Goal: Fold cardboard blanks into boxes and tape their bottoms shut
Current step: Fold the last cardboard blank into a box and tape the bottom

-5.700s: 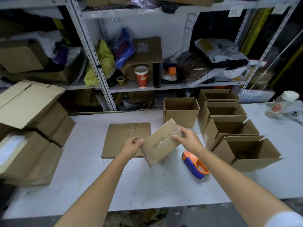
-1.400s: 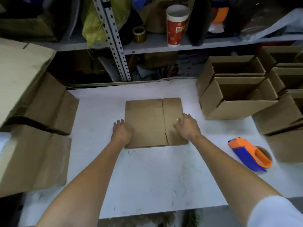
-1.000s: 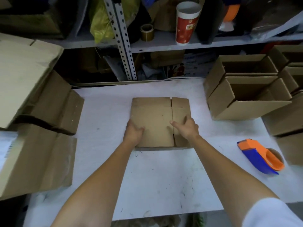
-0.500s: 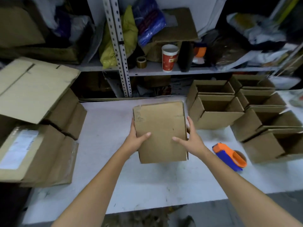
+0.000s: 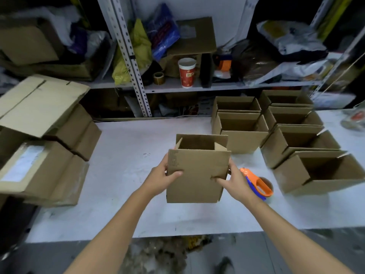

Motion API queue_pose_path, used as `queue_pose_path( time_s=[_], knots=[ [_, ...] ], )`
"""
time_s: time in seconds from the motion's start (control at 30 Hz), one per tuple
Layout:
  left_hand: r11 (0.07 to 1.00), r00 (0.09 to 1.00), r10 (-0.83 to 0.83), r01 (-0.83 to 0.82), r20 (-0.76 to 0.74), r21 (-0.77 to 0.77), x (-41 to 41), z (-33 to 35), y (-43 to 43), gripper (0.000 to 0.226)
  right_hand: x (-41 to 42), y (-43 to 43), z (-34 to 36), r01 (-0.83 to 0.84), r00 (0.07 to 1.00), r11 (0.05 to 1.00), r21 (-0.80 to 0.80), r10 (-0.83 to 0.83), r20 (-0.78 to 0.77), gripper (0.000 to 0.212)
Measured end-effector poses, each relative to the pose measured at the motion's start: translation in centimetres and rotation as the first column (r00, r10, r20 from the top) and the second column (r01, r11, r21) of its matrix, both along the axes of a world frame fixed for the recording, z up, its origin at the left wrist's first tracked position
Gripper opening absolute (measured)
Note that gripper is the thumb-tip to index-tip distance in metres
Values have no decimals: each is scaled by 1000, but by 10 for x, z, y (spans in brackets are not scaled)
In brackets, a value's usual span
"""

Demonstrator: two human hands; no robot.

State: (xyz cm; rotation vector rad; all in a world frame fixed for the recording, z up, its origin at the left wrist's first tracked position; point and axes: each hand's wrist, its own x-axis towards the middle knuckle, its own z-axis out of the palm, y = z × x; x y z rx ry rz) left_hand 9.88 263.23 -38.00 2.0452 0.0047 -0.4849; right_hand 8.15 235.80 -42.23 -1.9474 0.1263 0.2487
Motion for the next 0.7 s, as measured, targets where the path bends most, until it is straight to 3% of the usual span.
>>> queue_pose_path(
  time_s=[0.1, 0.17, 0.33, 0.47, 0.57, 0.7],
  knots=[
    [995, 997, -66, 69, -40, 70, -13, 4, -23, 77, -7, -27, -1, -27, 1000, 999, -47, 27, 3, 70],
    [997, 997, -16, 21, -70, 78, -20, 0, -38, 66, -8, -41, -4, -41, 999, 997, -70, 42, 12, 62],
    [996, 994, 46, -39, -95, 74, -43, -15, -68, 67, -19, -51, -7, -22, 999, 1000, -21, 22, -29, 59],
    [988, 975, 154, -148, -161, 47, -43, -23, -74, 36, -17, -44, 1, 23, 999, 1000, 0, -23, -32, 17],
    [983, 970, 183, -181, -158, 29, -36, -24, -73, 59, -15, -39, -4, 74, 997, 997, 23, -73, -15, 28],
    [970, 962, 242, -243, -123, 4, -27, -30, -70, 72, -11, -32, -9, 118, 993, 992, 54, -117, -18, 49]
  ],
)
